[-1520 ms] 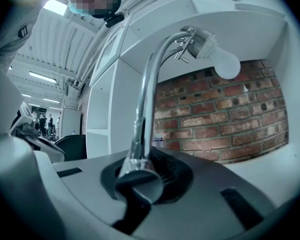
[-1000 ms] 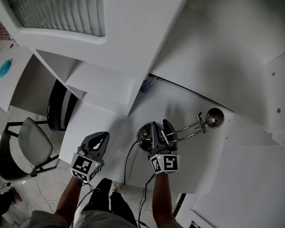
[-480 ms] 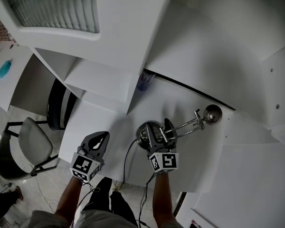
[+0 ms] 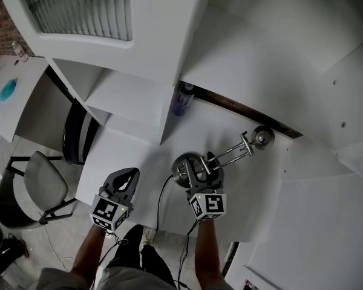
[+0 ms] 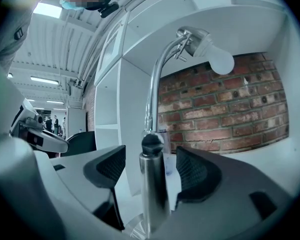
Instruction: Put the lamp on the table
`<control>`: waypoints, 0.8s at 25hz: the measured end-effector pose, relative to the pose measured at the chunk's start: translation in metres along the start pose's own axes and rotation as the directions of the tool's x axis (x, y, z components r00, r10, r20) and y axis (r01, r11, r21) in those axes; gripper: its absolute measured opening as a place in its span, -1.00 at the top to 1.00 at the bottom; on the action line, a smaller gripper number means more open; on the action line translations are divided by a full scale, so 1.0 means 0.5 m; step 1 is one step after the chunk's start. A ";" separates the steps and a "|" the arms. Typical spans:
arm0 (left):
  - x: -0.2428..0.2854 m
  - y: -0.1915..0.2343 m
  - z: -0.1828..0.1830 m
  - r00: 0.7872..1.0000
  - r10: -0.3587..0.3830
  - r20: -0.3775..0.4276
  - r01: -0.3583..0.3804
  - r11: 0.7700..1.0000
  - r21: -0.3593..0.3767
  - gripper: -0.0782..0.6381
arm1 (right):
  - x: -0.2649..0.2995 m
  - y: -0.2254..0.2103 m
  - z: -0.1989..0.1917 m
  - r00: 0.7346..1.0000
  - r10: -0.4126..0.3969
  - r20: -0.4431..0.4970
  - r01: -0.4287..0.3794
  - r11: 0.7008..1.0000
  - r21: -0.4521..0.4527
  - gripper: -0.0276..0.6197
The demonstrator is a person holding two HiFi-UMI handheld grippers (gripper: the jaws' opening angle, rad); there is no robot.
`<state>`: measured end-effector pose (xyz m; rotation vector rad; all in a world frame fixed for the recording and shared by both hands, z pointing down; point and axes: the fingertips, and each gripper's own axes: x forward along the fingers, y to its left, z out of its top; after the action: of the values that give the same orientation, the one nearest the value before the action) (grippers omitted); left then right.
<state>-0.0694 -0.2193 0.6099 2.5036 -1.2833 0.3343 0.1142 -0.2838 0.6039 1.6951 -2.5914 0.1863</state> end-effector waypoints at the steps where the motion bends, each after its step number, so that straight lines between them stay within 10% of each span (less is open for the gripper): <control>1: -0.003 -0.003 0.000 1.000 0.000 0.002 0.000 1.000 -0.001 0.78 | -0.005 0.000 -0.002 1.000 -0.005 -0.005 0.005 1.000 -0.001 -0.06; 20: -0.080 -0.059 0.012 0.999 -0.003 0.055 0.003 1.000 0.008 0.78 | -0.107 0.030 0.015 1.000 -0.008 -0.030 0.008 1.000 0.008 0.01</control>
<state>-0.0677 -0.1753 0.5861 2.5373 -1.3011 0.2725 0.1221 -0.2300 0.5897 1.6912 -2.5653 0.2202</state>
